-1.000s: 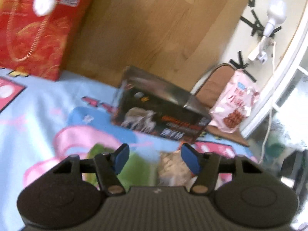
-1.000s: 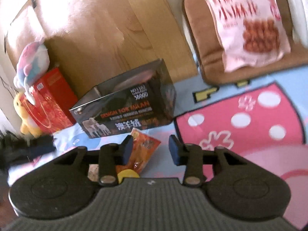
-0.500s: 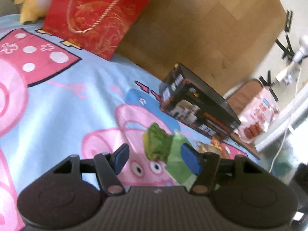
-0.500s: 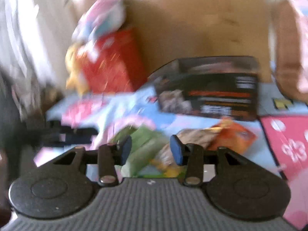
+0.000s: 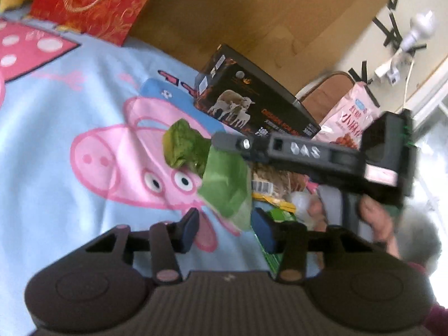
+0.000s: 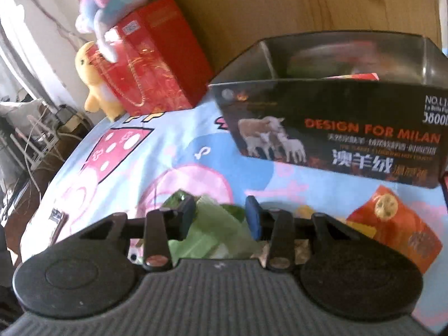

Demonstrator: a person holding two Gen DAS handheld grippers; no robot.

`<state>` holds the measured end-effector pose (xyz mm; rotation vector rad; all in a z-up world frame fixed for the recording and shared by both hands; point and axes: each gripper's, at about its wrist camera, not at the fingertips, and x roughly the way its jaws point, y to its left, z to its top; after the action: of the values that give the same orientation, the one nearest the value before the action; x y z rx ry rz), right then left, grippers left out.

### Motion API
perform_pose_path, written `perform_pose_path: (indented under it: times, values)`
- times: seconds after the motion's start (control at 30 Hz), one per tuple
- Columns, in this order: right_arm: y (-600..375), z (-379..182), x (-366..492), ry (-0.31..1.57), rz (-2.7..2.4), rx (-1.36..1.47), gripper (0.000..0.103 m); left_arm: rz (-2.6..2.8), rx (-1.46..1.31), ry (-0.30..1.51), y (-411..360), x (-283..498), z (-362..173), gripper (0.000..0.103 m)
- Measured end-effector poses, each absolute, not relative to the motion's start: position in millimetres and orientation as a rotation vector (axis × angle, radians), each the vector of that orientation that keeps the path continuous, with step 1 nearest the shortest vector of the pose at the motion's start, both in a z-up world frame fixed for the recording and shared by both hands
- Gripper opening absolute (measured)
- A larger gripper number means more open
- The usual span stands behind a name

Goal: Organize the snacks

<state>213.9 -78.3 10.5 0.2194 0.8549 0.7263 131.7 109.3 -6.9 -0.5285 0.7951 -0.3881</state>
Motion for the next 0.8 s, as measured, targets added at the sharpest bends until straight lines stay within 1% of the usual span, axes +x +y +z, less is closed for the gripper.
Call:
perform_pose_path:
  times: [0.03,0.07,0.13,0.2,0.3,0.37,0.4,0.43,0.47,0.53,0.6,0.8]
  values:
    - [-78,12,205,0.854,0.742,0.217,0.043,-0.377,-0.533,0.796,110,133,-7,0.033]
    - [-80,13,196,0.851,0.755,0.211,0.043,-0.372,-0.546,0.800,113,134,-8,0.033]
    - [-78,15,177,0.844,0.767,0.197,0.047,-0.358,-0.590,0.798,125,135,-9,0.033]
    - [-77,17,165,0.830,0.790,0.178,0.048,-0.272,-0.566,0.770,137,131,-4,0.030]
    - [-82,24,152,0.829,0.932,0.246,0.047,-0.204,-0.603,0.724,165,122,3,0.030]
    - [-80,31,139,0.787,0.942,0.192,0.048,-0.154,-0.618,0.691,181,112,9,0.030]
    - [-79,34,133,0.768,0.946,0.156,0.051,-0.134,-0.616,0.681,186,110,11,0.030]
    - [-77,36,127,0.749,0.953,0.115,0.057,-0.126,-0.619,0.673,190,106,13,0.031]
    - [-73,37,120,0.725,0.955,0.066,0.059,-0.128,-0.625,0.670,193,104,15,0.032]
    - [-68,38,108,0.697,0.955,-0.035,0.060,-0.155,-0.625,0.672,192,102,16,0.035]
    - [-64,38,92,0.673,0.970,-0.106,0.060,-0.188,-0.604,0.682,185,103,16,0.036]
    - [-70,24,75,0.709,0.916,-0.135,0.060,-0.316,-0.560,0.729,150,117,10,0.038]
